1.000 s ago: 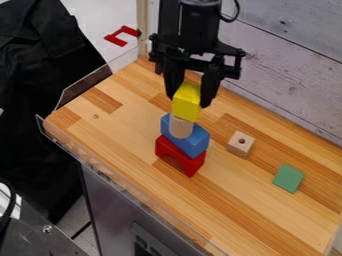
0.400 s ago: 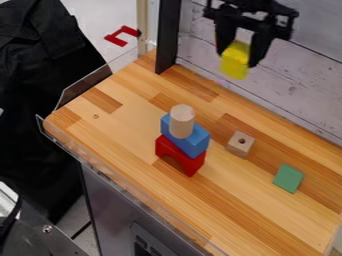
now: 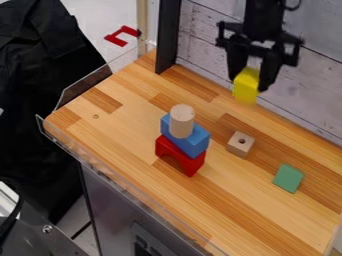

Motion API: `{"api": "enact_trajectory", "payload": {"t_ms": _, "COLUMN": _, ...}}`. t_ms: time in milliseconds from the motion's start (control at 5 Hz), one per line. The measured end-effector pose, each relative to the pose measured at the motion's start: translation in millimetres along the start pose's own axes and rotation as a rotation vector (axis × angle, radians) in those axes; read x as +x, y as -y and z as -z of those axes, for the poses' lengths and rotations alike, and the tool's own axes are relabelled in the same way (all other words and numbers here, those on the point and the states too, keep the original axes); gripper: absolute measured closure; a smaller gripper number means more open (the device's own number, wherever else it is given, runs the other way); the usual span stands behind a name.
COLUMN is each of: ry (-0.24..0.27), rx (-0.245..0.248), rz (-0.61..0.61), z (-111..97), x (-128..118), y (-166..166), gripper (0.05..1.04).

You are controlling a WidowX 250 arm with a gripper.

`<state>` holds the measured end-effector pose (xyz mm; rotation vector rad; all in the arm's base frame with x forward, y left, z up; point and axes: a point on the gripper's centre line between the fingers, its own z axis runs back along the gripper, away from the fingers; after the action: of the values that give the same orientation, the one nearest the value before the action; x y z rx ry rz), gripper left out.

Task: Put the yellow block on top of the cube with a hole

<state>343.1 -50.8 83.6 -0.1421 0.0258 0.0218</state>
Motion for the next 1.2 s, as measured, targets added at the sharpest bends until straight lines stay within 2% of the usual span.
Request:
{"api": "enact_trajectory", "payload": {"t_ms": 600, "ry": -0.125, "rx": -0.015, "rz": -0.013, "z": 49.1, "x": -7.8, "y": -1.4, "gripper": 0.525}}
{"api": "enact_trajectory", "payload": {"t_ms": 1000, "ry": -0.157, "rx": -0.020, "rz": -0.009, "z": 62.5, "x": -9.2, "y": 2.2, "gripper": 0.525}}
{"api": "enact_trajectory", "payload": {"t_ms": 1200, "ry": -0.157, "rx": -0.021, "rz": -0.008, "z": 62.8, "x": -9.0, "y": 2.9, "gripper": 0.525}}
